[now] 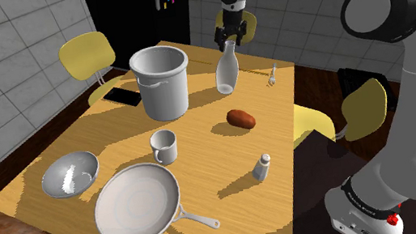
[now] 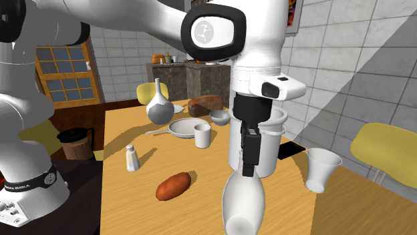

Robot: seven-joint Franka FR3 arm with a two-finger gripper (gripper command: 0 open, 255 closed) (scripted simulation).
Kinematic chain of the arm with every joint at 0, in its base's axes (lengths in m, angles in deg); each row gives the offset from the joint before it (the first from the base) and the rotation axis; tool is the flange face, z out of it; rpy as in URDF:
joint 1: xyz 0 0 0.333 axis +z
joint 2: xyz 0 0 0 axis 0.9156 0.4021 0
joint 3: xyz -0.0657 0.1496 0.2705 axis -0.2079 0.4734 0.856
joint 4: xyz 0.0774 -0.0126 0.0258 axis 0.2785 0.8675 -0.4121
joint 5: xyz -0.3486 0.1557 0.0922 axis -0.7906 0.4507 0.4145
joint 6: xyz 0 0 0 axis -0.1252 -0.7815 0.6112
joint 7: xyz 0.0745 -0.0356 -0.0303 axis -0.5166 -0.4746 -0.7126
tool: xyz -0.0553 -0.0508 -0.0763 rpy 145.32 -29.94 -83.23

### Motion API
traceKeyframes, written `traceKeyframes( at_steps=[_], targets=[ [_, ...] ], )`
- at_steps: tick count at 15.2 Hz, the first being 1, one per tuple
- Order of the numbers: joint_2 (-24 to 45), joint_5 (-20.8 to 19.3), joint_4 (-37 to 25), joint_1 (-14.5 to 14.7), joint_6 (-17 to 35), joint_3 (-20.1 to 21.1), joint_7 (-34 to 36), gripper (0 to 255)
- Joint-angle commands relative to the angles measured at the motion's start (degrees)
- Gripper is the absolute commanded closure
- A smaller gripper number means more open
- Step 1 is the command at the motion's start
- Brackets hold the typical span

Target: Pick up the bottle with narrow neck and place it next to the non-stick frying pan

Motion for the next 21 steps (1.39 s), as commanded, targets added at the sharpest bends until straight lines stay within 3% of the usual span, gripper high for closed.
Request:
traceKeyframes(
  at_steps=[1, 5, 6, 15, 21],
  targets=[
    [0.01, 0.00, 0.17, 0.00, 0.21, 0.00, 0.01, 0],
    [0.01, 0.00, 0.16, 0.00, 0.19, 0.00, 0.00, 0],
    [0.01, 0.00, 0.16, 0.00, 0.19, 0.00, 0.00, 255],
    [0.01, 0.00, 0.17, 0.01, 0.21, 0.00, 0.01, 255],
    [-0.43, -0.04, -3.77, -0.05, -4.18, -0.04, -0.04, 255]
  ],
)
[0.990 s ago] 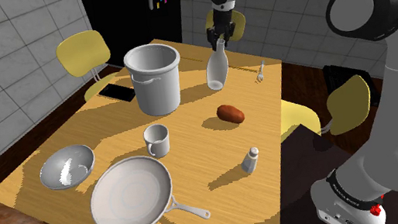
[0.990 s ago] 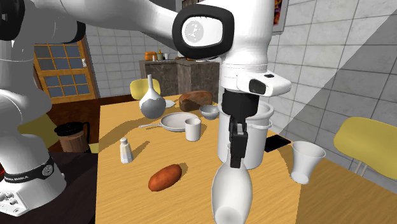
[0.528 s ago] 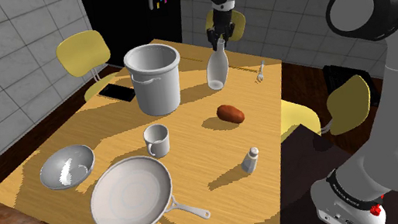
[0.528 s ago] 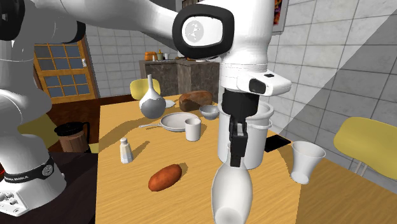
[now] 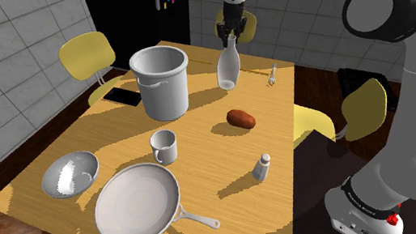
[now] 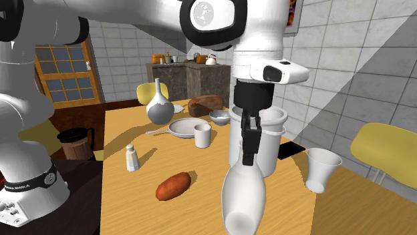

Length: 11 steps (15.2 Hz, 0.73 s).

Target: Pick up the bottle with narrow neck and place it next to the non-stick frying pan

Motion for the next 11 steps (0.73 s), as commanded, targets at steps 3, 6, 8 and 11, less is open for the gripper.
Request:
traceKeyframes(
  at_steps=[3, 6, 8, 11],
  targets=[
    [0.02, 0.00, -3.09, -0.07, -3.05, -0.02, -0.04, 255],
    [0.16, 0.01, -5.61, -0.13, -5.44, -0.04, -0.07, 255],
    [0.34, 0.03, -7.44, -0.17, -7.08, -0.05, -0.10, 255],
    [0.78, 0.06, -10.45, -0.26, -9.65, -0.05, -0.14, 255]
  ],
)
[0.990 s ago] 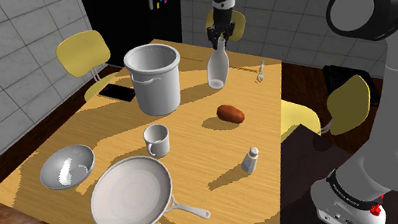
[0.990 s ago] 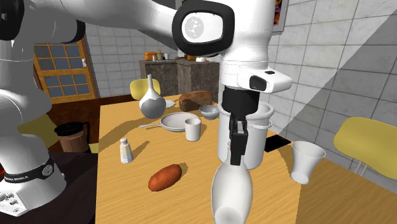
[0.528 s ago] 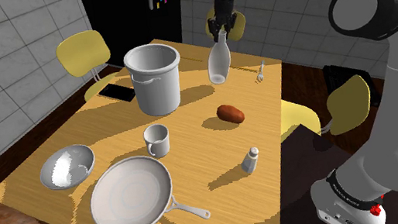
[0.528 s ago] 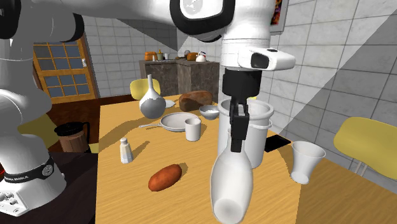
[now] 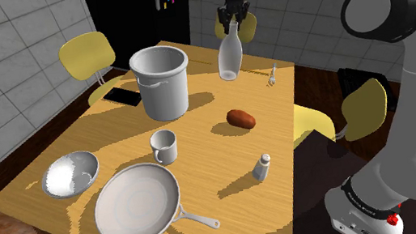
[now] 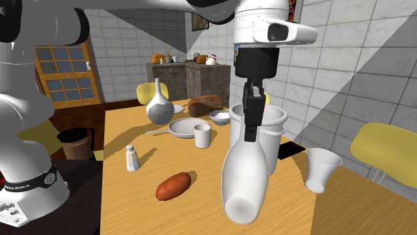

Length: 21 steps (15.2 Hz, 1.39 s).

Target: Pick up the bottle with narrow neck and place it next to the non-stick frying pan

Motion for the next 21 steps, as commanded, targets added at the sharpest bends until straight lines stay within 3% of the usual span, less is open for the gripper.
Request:
traceKeyframes(
  at_steps=[1, 6, 12, 21],
  targets=[
    [0.54, 0.04, -2.43, -0.06, -1.87, 0.01, -0.01, 255],
    [1.69, 0.14, -7.53, -0.24, -5.83, 0.01, -0.08, 255],
    [-12.31, -1.38, 10.11, 3.88, -2.24, 1.14, 4.68, 255],
    [-27.76, -2.44, 25.41, 8.78, -2.58, 4.71, 13.07, 255]
  ],
)
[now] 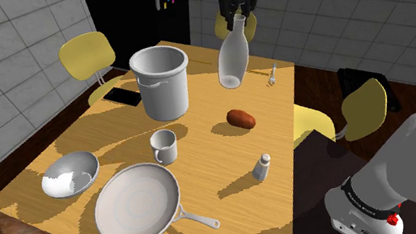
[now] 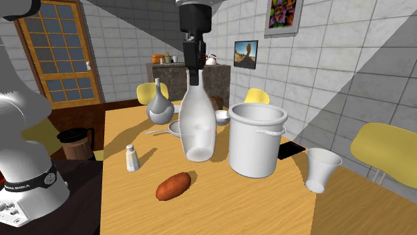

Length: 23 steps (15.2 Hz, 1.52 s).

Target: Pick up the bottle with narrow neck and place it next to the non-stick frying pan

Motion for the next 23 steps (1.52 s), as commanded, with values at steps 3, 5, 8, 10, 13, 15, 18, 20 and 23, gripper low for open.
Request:
traceKeyframes(
  at_steps=[3, 5, 8, 10, 13, 15, 18, 20, 23],
  targets=[
    [-6.20, 0.03, 5.63, 2.11, -0.69, 2.20, 4.33, 255],
    [-8.78, 0.25, 7.44, 3.05, -1.51, 3.34, 6.38, 255],
    [-12.30, 0.77, 9.58, 4.43, -2.95, 5.20, 9.52, 255],
    [-14.40, 1.23, 10.64, 5.35, -4.02, 6.51, 11.67, 255],
    [-17.19, 2.10, 11.69, 6.71, -5.77, 8.58, 14.98, 255],
    [-18.79, 2.76, 12.05, 7.62, -6.99, 10.01, 17.26, 255],
    [-20.78, 3.87, 12.07, 8.95, -8.90, 12.29, 20.78, 255],
    [-21.83, 4.66, 11.75, 9.83, -10.19, 13.86, 23.21, 255],
    [-22.96, 5.90, 10.76, 11.09, -12.15, 16.34, 26.99, 255]
  ],
)
